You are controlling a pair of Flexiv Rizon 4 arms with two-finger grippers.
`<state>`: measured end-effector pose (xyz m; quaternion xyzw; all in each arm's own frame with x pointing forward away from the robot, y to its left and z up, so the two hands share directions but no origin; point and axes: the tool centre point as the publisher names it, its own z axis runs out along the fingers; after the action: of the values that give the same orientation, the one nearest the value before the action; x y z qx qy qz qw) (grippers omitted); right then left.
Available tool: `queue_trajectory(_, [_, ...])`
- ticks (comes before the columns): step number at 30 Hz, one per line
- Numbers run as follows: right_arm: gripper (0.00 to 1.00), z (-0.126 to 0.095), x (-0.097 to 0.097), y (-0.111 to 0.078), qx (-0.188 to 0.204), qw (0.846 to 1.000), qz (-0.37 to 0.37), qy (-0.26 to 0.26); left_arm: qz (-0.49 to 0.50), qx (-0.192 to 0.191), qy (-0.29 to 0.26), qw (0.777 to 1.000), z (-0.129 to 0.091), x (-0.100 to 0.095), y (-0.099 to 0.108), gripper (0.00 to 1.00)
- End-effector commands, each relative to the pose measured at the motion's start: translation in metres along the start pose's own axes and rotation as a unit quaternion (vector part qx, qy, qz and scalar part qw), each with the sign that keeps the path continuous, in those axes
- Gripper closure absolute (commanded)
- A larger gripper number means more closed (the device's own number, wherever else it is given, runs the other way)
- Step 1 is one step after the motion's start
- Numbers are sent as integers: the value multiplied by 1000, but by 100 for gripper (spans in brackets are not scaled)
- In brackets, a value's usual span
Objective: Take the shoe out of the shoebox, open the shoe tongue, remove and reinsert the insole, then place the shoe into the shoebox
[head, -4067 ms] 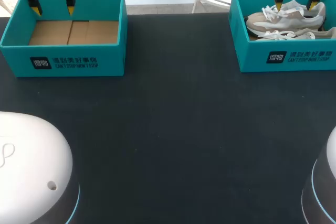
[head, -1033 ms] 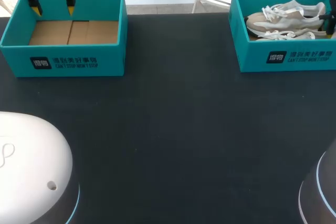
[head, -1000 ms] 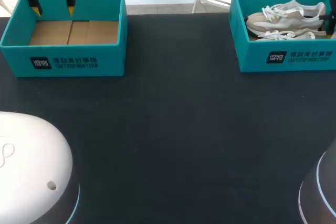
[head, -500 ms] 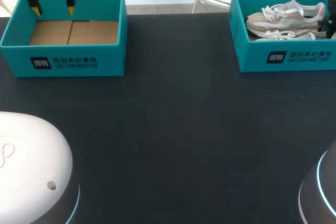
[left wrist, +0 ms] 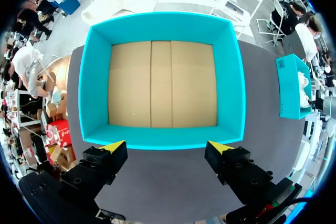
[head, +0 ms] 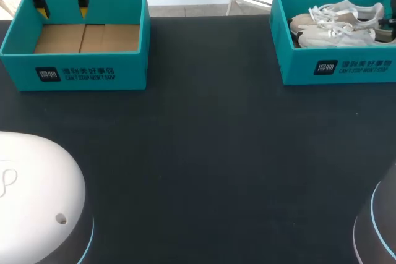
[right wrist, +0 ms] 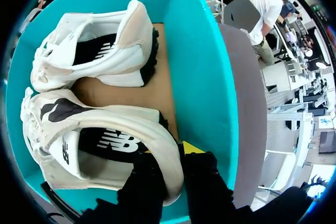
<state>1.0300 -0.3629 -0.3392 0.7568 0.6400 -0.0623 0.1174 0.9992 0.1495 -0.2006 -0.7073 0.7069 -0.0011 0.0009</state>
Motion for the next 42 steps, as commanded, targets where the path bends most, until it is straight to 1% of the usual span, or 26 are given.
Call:
queue_trajectory(1, [100,-52,-15,-7,-11,1000,10,3,0,0,0,1000,0,0,0,0])
queue_trajectory(6, [100,-93,-23,-4,-31,999,14,-5,0,0,0,1000,0,0,0,0])
queue_trajectory(12, [100,-146,-28,-7,-34,999,8,-5,0,0,0,1000,0,0,0,0])
queue_trajectory(13, [100,-154,-28,-8,-40,999,5,-7,0,0,0,1000,0,0,0,0])
queue_trajectory(17, [100,-186,-28,-17,-43,999,2,-9,0,0,0,1000,0,0,0,0])
queue_trajectory(21, [100,-207,-24,-27,-59,998,-17,-13,0,0,0,1000,0,0,0,0])
queue_trajectory(23, [100,-211,-23,-29,-64,998,-10,-16,0,0,0,1000,0,0,0,0])
queue_trajectory(42, [100,-211,-23,-29,-64,998,-10,-16,0,0,0,1000,0,0,0,0])
